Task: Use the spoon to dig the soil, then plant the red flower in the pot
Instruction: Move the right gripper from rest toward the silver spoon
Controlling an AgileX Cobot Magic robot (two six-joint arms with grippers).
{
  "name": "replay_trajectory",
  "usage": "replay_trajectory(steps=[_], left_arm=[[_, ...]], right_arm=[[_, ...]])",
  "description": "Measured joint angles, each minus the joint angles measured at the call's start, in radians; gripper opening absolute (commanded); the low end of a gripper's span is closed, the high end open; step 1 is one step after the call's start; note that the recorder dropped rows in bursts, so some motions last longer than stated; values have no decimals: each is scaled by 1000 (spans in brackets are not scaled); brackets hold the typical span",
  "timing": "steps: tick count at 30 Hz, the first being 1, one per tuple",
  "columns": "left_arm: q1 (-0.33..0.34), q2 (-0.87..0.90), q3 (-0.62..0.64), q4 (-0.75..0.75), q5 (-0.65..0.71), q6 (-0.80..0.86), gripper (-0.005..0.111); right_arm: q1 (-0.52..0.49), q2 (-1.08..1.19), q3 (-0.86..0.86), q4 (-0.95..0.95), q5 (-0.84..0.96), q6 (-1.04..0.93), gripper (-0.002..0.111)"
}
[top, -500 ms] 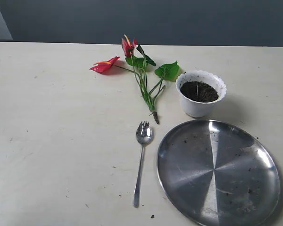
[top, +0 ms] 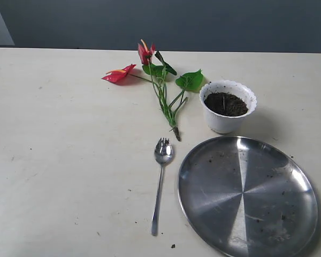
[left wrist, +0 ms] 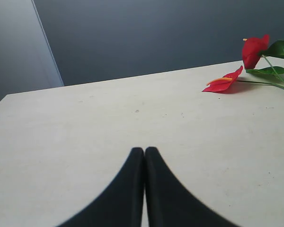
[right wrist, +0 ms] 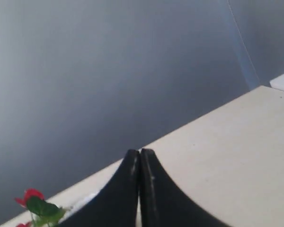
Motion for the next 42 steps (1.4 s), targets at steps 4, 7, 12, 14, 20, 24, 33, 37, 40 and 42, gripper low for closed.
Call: replay_trajectory(steps=[4, 7, 12, 14, 20, 24, 33, 37, 40, 42], left_arm=[[0, 0, 0, 0, 0, 0, 2], [0, 0, 0, 0, 0, 0, 2], [0, 0, 0, 0, 0, 0, 2], [0, 0, 0, 0, 0, 0, 2], [0, 0, 0, 0, 0, 0, 2], [0, 0, 0, 0, 0, 0, 2], [0, 0, 0, 0, 0, 0, 2], [0, 0, 0, 0, 0, 0, 2], [0, 0, 0, 0, 0, 0, 2], [0, 0, 0, 0, 0, 0, 2]], right_arm=[[0, 0, 0, 173, -36, 46, 1], [0, 0, 0, 292, -2, 62, 1], [0, 0, -6, 347, 35, 44, 1], [0, -2, -55, 350, 74, -13, 1], [0, 77, -341, 359, 210, -326, 1], [0, 275, -566, 375, 317, -568, 1], [0, 830, -860, 581, 558, -865, -1], [38, 977, -893, 731, 624, -1012, -1], [120, 1035, -895, 735, 607, -1038, -1], [189, 1057, -895, 722, 566, -1043, -1]])
